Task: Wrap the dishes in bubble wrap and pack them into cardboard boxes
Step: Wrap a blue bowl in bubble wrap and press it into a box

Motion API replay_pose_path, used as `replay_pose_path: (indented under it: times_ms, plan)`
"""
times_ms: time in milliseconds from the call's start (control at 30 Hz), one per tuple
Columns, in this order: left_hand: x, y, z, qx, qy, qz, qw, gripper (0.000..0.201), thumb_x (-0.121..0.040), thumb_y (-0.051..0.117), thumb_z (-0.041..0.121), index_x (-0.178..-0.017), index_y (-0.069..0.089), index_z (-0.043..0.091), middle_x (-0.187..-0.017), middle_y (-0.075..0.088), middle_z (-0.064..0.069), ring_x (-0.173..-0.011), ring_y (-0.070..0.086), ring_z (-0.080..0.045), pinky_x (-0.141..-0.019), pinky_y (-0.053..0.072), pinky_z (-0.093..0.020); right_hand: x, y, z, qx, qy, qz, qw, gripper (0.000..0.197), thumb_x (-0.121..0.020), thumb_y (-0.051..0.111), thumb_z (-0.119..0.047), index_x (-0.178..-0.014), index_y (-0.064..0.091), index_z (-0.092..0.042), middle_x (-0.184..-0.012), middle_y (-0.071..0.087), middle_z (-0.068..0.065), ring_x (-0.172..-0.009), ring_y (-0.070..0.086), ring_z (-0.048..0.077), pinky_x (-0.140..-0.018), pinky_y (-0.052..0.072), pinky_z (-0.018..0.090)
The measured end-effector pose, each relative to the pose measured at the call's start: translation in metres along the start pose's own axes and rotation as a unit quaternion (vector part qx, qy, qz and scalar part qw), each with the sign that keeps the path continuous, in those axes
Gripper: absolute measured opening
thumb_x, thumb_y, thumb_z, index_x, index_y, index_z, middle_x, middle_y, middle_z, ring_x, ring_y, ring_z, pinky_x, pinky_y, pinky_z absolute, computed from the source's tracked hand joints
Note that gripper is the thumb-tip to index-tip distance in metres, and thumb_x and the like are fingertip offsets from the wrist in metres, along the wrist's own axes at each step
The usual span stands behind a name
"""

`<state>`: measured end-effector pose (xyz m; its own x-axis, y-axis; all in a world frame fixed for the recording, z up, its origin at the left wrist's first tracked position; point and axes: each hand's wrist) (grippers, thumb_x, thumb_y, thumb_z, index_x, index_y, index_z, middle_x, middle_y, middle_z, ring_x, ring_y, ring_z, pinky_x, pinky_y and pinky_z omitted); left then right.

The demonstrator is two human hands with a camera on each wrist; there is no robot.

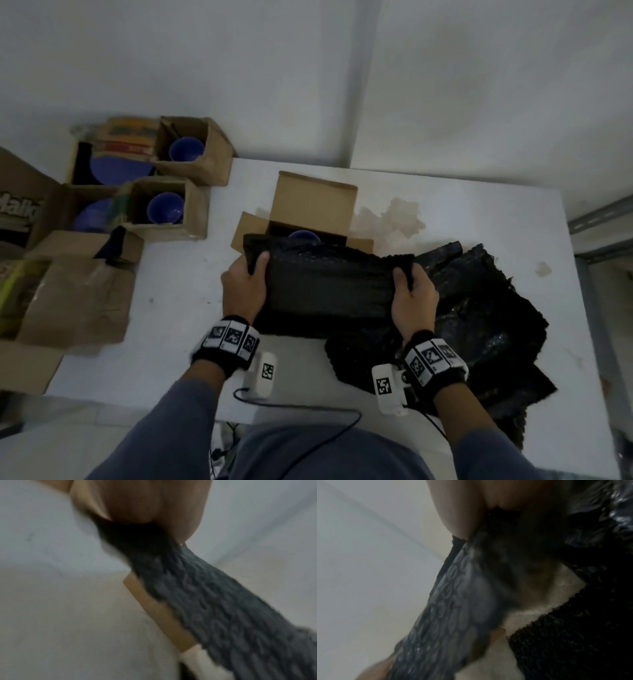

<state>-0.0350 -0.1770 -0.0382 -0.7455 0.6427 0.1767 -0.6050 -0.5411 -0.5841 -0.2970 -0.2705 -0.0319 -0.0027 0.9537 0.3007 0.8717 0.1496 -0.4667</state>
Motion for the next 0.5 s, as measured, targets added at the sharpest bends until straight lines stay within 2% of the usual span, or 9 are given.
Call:
replay_pose_path:
  times_ms: [67, 133, 167, 233, 333, 400, 500]
  plan:
    - [-0.015, -0.011, -0.001, -0.021, 0.044, 0.001, 0.999, 0.039, -0.098, 0.053, 0.042, -0.1, 0.068, 0.006, -0.092, 0.069, -0.011, -0.087, 0.062, -0.023, -0.074, 0.047, -0.029, 0.005, 0.013, -0.007, 0.015, -0.019, 0.018, 1.0, 0.034, -0.103, 0.047, -0.03, -0.122, 0.057, -0.003, -0.111, 0.062, 0.021, -0.108, 0.055, 0.041, -0.087, 0.046, 0.045]
    - [-0.029, -0.019, -0.005, -0.012, 0.058, -0.001, 0.998, 0.038, -0.1, 0.05, 0.043, -0.104, 0.068, 0.009, -0.095, 0.07, -0.009, -0.091, 0.063, -0.022, -0.077, 0.046, -0.027, 0.005, 0.027, -0.009, 0.025, -0.046, 0.032, 0.998, 0.023, -0.103, 0.045, -0.033, -0.099, 0.056, -0.014, -0.086, 0.059, 0.005, -0.095, 0.056, 0.034, -0.075, 0.044, 0.039]
    - [-0.035, -0.022, -0.005, -0.009, 0.06, -0.002, 0.998, 0.038, -0.1, 0.049, 0.042, -0.104, 0.068, 0.01, -0.094, 0.07, -0.008, -0.091, 0.063, -0.021, -0.075, 0.045, -0.026, 0.004, 0.034, -0.012, 0.026, -0.044, 0.036, 0.998, 0.022, -0.103, 0.044, -0.033, -0.092, 0.052, -0.016, -0.08, 0.055, 0.0, -0.09, 0.054, 0.03, -0.072, 0.041, 0.036]
    - [-0.049, -0.029, -0.004, -0.017, 0.081, 0.002, 0.997, 0.038, -0.101, 0.047, 0.044, -0.103, 0.068, 0.012, -0.092, 0.07, -0.008, -0.088, 0.064, -0.021, -0.074, 0.048, -0.029, -0.003, 0.046, -0.017, 0.039, -0.045, 0.049, 0.997, 0.024, -0.103, 0.044, -0.032, -0.085, 0.046, -0.017, -0.073, 0.05, 0.001, -0.079, 0.052, 0.028, -0.063, 0.035, 0.033]
    - [-0.074, -0.034, 0.002, -0.034, 0.105, -0.006, 0.994, 0.039, -0.099, 0.047, 0.048, -0.1, 0.067, 0.015, -0.091, 0.07, -0.005, -0.086, 0.063, -0.02, -0.072, 0.05, -0.032, -0.015, 0.058, -0.039, 0.054, -0.077, 0.074, 0.993, 0.026, -0.104, 0.043, -0.031, -0.085, 0.044, -0.012, -0.069, 0.049, 0.006, -0.061, 0.048, 0.023, -0.053, 0.028, 0.032]
    - [-0.092, -0.033, 0.007, -0.036, 0.115, -0.006, 0.993, 0.038, -0.099, 0.049, 0.047, -0.097, 0.066, 0.013, -0.091, 0.069, -0.006, -0.084, 0.062, -0.019, -0.068, 0.047, -0.03, -0.026, 0.068, -0.046, 0.055, -0.094, 0.087, 0.99, 0.025, -0.104, 0.043, -0.028, -0.092, 0.05, -0.007, -0.074, 0.055, 0.01, -0.062, 0.05, 0.023, -0.054, 0.034, 0.034]
    - [-0.113, -0.027, 0.004, -0.041, 0.123, 0.004, 0.992, 0.04, -0.097, 0.052, 0.046, -0.093, 0.067, 0.009, -0.089, 0.069, -0.008, -0.083, 0.063, -0.021, -0.069, 0.05, -0.032, -0.039, 0.085, -0.043, 0.077, -0.088, 0.104, 0.988, 0.026, -0.104, 0.044, -0.028, -0.095, 0.05, -0.004, -0.074, 0.056, 0.012, -0.066, 0.053, 0.031, -0.057, 0.042, 0.038]
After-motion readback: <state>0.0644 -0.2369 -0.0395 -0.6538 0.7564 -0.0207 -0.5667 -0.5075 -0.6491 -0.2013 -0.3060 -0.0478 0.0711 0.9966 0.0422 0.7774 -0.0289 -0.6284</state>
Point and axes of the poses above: each hand's wrist, its own x-axis away from the middle knuckle, its own y-axis out of the palm, z = x × y
